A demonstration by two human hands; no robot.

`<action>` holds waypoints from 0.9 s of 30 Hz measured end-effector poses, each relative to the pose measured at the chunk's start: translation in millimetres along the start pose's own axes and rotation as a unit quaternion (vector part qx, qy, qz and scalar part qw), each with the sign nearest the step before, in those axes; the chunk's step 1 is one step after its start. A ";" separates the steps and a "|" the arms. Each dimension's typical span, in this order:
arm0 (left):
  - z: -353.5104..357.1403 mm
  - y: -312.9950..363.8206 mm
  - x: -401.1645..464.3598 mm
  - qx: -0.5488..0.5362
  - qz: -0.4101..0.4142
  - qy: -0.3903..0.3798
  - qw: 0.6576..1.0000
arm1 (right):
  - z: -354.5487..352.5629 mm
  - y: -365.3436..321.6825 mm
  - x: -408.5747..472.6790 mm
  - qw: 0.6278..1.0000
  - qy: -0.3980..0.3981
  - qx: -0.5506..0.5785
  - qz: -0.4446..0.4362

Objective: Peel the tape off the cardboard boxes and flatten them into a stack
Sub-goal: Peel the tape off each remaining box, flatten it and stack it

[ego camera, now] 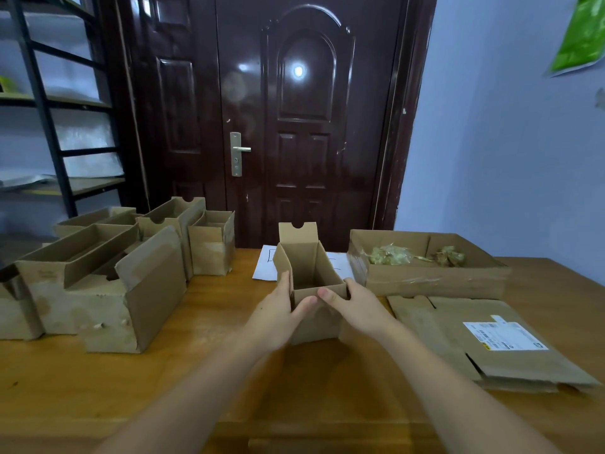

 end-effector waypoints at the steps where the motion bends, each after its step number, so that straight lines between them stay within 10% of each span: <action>1: -1.8 -1.2 -1.5 0.010 -0.002 0.003 1.000 | -4.6 -0.9 2.2 0.999 -0.004 -0.033 0.001; 9: -29.1 1.3 -30.9 0.202 0.034 0.059 0.977 | -34.6 -18.4 1.1 0.993 0.004 -0.096 -0.061; 20: -62.8 72.1 -61.0 0.234 0.316 0.159 0.905 | -39.7 -29.3 -6.3 0.958 -0.082 -0.274 -0.015; 23: -90.3 77.3 -27.2 0.234 0.243 0.140 0.931 | -37.5 -30.6 -2.6 0.967 -0.139 -0.210 -0.032; 27: -95.3 35.1 10.8 0.362 0.095 -0.083 0.924 | -32.8 -32.8 -0.7 0.964 -0.191 -0.179 -0.046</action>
Point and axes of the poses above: each hand's wrist, its own x-axis towards the middle knuckle, its own z-axis out of the palm, y = z × x, the point moved 7 cm from there along x, towards the middle knuckle, and after that the axes turned 6 degrees about x, right-handed, at the moved point
